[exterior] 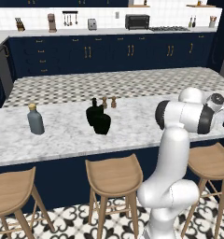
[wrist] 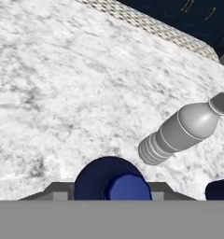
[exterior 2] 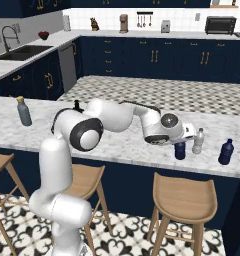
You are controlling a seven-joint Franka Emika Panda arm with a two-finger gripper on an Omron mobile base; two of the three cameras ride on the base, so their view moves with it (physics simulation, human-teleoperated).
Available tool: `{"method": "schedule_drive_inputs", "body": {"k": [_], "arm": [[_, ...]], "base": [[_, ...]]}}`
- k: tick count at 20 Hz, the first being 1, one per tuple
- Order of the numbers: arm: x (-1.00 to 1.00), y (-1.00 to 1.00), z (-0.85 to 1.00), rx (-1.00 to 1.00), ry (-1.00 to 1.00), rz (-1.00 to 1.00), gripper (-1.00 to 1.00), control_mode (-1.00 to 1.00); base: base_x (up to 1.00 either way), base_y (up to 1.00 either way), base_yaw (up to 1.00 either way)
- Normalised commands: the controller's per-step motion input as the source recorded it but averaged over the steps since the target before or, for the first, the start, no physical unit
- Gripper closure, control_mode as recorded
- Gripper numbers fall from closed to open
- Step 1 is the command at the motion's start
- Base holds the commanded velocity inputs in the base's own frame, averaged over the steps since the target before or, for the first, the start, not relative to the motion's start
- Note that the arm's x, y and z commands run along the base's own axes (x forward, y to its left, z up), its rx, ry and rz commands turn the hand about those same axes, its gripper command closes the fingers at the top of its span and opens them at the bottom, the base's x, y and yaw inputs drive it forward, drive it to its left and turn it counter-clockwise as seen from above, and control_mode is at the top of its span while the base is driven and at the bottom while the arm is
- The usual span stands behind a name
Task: Move the plastic bottles in the middle to the plastics group, and the glass bottles in the middle to the glass group.
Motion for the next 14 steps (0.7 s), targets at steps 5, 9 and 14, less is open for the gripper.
{"method": "schedule_drive_inputs", "body": {"k": [5, 9, 14], "arm": [[0.34, -0.17, -0.13, 0.00, -0.01, 0.07, 1.00, -1.00], [0.42, 0.00, -0.30, 0.00, -0.02, 0.06, 1.00, -1.00], [0.45, 0.00, -0.30, 0.00, 0.00, 0.02, 1.00, -1.00]], "base": [[0.00, 0.00, 0.00], [0.00, 0.00, 0.00], [0.00, 0.00, 0.00]]}}
